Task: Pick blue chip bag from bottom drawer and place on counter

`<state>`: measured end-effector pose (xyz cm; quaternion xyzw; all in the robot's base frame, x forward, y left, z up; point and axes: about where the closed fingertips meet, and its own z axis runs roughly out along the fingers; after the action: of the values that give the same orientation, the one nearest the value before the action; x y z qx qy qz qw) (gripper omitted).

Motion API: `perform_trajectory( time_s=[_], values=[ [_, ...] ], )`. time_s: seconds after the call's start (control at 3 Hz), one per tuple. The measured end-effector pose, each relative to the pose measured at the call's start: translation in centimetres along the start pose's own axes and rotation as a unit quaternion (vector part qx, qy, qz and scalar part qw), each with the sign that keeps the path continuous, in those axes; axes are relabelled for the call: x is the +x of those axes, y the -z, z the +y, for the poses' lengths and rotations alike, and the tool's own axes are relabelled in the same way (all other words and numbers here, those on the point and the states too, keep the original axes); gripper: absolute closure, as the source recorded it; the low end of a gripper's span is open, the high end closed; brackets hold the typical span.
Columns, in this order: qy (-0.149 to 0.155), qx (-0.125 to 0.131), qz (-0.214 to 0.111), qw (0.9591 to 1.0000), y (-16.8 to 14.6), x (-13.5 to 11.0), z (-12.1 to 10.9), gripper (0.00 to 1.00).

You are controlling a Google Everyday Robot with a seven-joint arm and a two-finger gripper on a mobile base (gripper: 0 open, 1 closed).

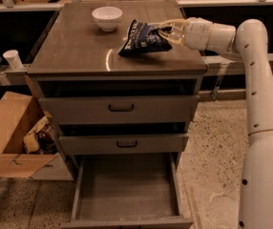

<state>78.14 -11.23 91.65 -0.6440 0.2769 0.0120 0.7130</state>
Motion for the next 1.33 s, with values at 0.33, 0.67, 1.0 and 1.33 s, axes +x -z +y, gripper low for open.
perform_trajectory(
  time_s=[0.33,0.67,1.0,1.33],
  values=[
    [-0.001,-0.003,-0.002,1.0000,-0.25,0.01,0.00,0.58],
    [-0.001,-0.003,-0.002,1.0000,-0.26,0.01,0.00,0.34],
    [-0.001,-0.003,-0.002,1.0000,-0.26,0.01,0.00,0.11],
    [0.006,0.005,0.003,1.0000,0.41,-0.17,-0.94,0.00]
  ],
)
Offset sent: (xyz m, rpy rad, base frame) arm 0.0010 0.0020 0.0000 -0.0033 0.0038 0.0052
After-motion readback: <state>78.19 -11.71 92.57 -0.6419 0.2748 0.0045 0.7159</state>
